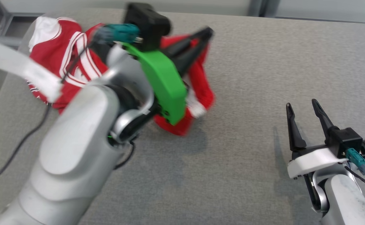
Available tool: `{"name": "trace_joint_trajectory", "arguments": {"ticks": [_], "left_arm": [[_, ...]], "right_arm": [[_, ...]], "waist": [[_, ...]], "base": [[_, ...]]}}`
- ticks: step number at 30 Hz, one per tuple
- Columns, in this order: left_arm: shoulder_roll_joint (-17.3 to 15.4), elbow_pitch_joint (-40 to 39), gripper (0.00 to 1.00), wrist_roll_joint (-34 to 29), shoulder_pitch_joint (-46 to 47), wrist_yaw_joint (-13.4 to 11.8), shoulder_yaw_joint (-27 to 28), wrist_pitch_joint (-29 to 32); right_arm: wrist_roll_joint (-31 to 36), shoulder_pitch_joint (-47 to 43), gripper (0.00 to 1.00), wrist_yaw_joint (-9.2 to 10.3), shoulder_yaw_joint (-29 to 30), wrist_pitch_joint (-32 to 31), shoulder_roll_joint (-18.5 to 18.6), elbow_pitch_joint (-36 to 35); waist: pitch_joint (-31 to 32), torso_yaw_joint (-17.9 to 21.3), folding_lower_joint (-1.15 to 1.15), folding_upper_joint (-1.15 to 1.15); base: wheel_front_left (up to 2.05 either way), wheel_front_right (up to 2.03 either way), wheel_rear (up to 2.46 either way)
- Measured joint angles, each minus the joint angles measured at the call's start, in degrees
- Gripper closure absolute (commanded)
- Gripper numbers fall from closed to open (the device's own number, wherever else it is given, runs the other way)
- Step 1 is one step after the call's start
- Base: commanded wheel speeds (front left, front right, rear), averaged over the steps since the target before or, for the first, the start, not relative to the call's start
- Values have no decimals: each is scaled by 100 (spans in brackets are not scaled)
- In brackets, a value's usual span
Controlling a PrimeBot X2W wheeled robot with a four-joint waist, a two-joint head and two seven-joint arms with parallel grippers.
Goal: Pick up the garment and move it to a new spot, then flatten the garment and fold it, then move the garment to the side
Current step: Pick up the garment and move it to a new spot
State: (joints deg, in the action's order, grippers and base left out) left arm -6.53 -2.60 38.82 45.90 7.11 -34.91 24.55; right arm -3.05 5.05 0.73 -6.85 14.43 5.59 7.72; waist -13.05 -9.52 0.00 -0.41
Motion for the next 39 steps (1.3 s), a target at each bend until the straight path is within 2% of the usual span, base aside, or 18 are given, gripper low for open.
{"name": "trace_joint_trajectory", "arguments": {"ticks": [7,10,16,19,25,28,29,32,35,39], "left_arm": [[404,233,100,279,24,0,-902,510],[501,366,100,346,120,1,-1006,542],[545,779,100,728,201,0,-856,514],[537,1015,100,571,244,-52,-953,377],[501,1648,100,267,248,-356,-939,-4],[490,2090,100,-48,131,-475,-950,-311],[482,2193,85,-143,53,-514,-951,-389],[314,2462,0,-348,-250,-617,-962,-583],[111,2657,0,-513,-398,-681,-1015,-708],[181,2707,0,-579,-397,-716,-1127,-826]], "right_arm": [[-57,-308,0,312,350,1,-54,-252],[-86,-457,0,394,464,1,-123,-337],[-108,-675,0,452,526,0,-219,-456],[-121,-683,0,452,491,1,-240,-486],[-159,-678,0,442,208,0,-309,-495],[-165,-661,0,359,-31,0,-327,-432],[-166,-646,0,313,-100,0,-327,-394],[-166,-556,0,160,-322,0,-326,-258],[-166,-488,0,85,-374,0,-334,-190],[-165,-482,0,78,-301,0,-326,-149]], "waist": [[127,529,0,0],[155,761,0,0],[182,1230,0,0],[187,1465,0,0],[171,1929,0,0],[139,2239,0,0],[130,2316,0,0],[108,2548,0,0],[95,2770,0,0],[97,2932,0,0]], "base": [[0,0,0],[0,0,0],[0,0,0],[0,0,0],[0,0,0],[0,0,0],[0,0,0],[0,0,0],[0,0,0],[0,0,0]]}}
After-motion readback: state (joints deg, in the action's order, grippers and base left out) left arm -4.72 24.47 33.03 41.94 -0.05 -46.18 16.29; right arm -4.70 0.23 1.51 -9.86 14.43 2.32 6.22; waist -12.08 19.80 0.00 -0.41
